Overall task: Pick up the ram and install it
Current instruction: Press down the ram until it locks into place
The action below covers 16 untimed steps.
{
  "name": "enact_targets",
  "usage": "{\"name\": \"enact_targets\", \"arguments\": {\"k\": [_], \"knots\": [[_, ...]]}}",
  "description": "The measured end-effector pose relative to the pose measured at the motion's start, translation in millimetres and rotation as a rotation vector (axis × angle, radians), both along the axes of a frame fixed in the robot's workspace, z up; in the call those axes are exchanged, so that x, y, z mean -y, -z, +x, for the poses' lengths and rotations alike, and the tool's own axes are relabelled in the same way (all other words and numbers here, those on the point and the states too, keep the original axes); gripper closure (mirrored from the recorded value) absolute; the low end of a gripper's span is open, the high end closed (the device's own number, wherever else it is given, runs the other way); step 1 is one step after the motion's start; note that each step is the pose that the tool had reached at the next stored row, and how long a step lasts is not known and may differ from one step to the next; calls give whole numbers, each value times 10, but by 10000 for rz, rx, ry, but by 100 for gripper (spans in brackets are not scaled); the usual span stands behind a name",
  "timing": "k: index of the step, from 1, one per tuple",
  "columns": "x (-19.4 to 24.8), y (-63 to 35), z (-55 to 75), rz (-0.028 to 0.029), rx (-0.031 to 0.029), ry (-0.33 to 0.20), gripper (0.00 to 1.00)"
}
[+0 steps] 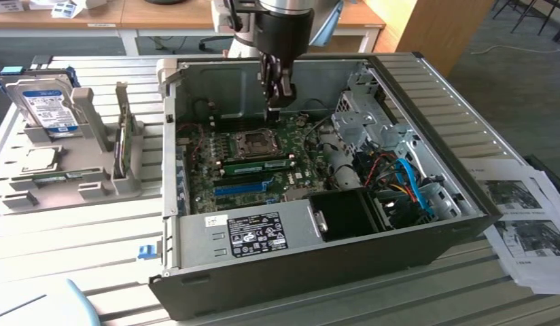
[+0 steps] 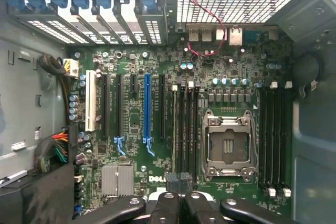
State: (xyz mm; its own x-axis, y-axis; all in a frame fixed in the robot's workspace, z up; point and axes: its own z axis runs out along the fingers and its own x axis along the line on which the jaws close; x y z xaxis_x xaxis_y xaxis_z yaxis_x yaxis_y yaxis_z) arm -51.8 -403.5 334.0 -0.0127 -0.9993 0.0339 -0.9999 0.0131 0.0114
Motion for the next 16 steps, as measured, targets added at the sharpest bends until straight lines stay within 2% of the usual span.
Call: {"name": "enact_targets", "arguments": {"k": [4,16], "knots": [[0,-37,0,-6,0,0,91],[0,-39,0,-5,0,0,91]]}}
